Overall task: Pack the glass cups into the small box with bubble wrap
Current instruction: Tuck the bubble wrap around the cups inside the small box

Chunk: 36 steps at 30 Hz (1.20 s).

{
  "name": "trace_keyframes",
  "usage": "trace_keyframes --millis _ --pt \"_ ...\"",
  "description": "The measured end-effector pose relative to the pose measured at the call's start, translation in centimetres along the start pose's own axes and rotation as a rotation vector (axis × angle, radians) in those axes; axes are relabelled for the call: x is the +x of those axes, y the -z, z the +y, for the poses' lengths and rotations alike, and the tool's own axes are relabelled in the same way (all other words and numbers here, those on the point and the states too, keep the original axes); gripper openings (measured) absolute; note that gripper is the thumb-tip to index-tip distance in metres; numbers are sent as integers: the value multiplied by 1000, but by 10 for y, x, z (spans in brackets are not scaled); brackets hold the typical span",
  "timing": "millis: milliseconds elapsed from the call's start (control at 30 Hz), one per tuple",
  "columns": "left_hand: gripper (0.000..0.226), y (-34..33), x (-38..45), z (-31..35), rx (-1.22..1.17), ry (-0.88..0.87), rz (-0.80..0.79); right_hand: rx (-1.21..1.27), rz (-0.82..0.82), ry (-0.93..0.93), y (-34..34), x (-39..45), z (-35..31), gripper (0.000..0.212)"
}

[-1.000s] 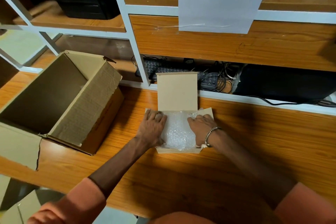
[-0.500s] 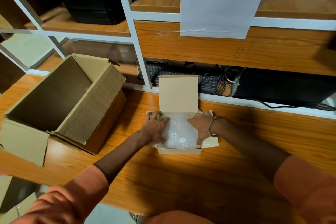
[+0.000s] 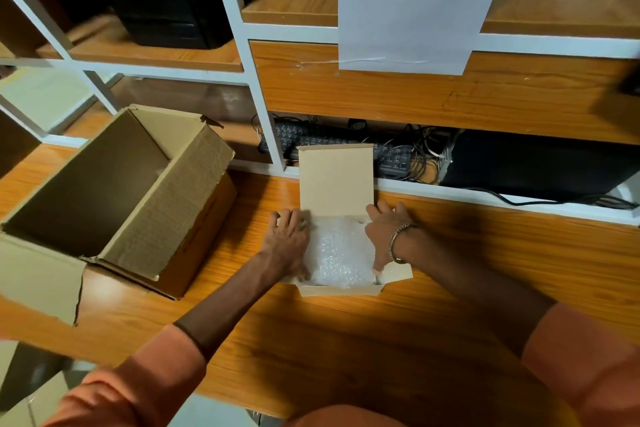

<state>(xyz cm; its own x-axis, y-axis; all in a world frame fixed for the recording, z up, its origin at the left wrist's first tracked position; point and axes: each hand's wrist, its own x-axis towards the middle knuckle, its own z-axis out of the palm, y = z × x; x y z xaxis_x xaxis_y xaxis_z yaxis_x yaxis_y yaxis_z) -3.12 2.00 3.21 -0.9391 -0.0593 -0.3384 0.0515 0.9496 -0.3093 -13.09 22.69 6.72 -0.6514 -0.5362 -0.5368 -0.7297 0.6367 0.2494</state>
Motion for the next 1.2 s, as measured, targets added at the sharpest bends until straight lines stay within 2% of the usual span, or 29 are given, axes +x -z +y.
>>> trace_keyframes --millis 100,200,367,500,600,833,933,1000,1200 --pt "111 -1 1 5 23 -5 16 -32 -24 -13 -2 5 -8 70" --pt "100 -7 2 9 39 -28 75 -54 -19 -13 -4 11 -11 69" --pt "107 -19 2 8 -42 3 96 -8 30 20 -13 18 -12 76" --pt "87 -20 9 11 -37 4 81 44 11 53 -17 21 -6 84" --pt "81 -21 18 11 -24 -10 63 95 -3 76 -20 21 -1 94" --pt "68 -24 29 11 -49 -6 82 185 -36 86 -17 34 3 84" --pt "64 -27 30 12 -58 -8 93 239 19 44 -23 35 -1 72" --pt "61 -27 28 14 -53 -8 106 269 37 15 -26 34 -4 76" --pt "69 -13 22 17 19 -17 63 254 94 -17 -37 14 -11 87"
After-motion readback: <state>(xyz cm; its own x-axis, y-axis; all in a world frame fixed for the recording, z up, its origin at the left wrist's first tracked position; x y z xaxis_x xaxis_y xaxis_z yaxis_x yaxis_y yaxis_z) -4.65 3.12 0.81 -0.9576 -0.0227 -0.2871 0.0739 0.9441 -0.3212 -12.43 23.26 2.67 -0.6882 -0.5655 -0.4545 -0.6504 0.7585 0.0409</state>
